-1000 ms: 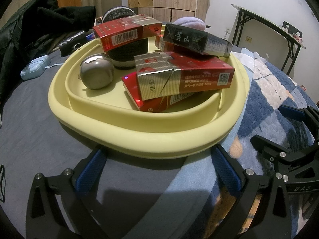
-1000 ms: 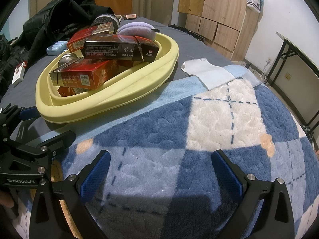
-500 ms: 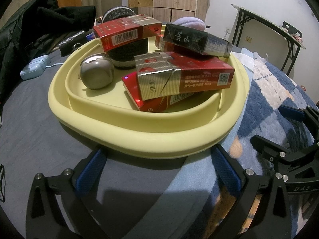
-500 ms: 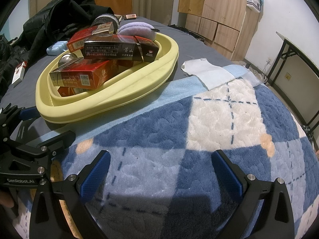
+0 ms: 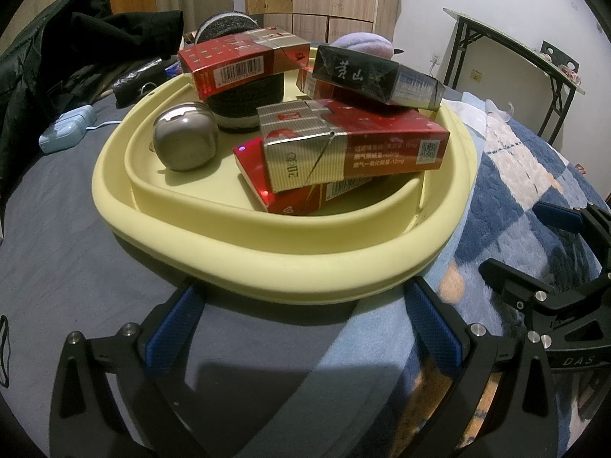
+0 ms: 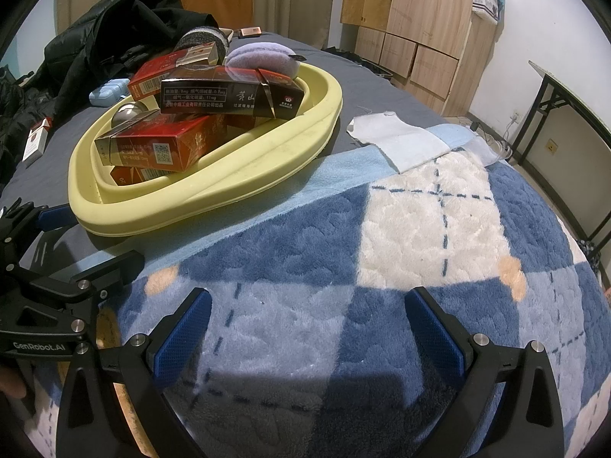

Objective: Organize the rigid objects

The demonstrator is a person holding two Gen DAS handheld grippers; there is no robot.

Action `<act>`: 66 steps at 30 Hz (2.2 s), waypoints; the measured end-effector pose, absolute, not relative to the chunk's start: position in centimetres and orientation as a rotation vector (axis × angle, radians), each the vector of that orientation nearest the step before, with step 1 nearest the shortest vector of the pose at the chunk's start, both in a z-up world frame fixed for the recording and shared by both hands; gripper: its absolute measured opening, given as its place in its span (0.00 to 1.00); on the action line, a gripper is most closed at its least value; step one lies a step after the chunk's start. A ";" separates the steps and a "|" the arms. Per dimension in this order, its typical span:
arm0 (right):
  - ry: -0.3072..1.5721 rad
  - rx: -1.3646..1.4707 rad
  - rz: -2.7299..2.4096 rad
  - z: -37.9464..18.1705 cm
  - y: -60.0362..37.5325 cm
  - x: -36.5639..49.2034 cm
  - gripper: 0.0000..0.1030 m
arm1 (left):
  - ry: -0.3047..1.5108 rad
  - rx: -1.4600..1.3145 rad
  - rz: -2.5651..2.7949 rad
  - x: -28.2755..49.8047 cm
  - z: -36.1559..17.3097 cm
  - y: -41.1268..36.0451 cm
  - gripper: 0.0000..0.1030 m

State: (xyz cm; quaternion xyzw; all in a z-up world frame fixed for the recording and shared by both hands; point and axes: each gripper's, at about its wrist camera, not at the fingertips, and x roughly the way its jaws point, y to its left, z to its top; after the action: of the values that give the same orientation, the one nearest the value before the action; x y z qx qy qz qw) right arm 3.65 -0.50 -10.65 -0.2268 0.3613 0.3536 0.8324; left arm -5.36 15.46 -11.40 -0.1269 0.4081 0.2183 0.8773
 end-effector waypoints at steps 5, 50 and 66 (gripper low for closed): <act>0.766 -0.480 0.750 -10.7 -0.5 3.7 1.00 | 0.851 -0.264 0.456 -5.3 -11.4 15.4 1.00; 0.765 -0.483 0.750 -10.6 -0.5 3.6 1.00 | 0.859 -0.280 0.456 -5.1 -11.0 15.7 1.00; 0.765 -0.483 0.750 -10.6 -0.5 3.6 1.00 | 0.858 -0.277 0.457 -5.1 -11.0 15.7 1.00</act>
State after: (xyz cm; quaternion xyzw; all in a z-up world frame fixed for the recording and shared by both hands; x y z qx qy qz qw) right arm 3.56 -0.48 -10.62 -0.2278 0.3610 0.3536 0.8323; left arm -5.13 15.69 -11.01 -0.1328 0.4109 0.2188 0.8750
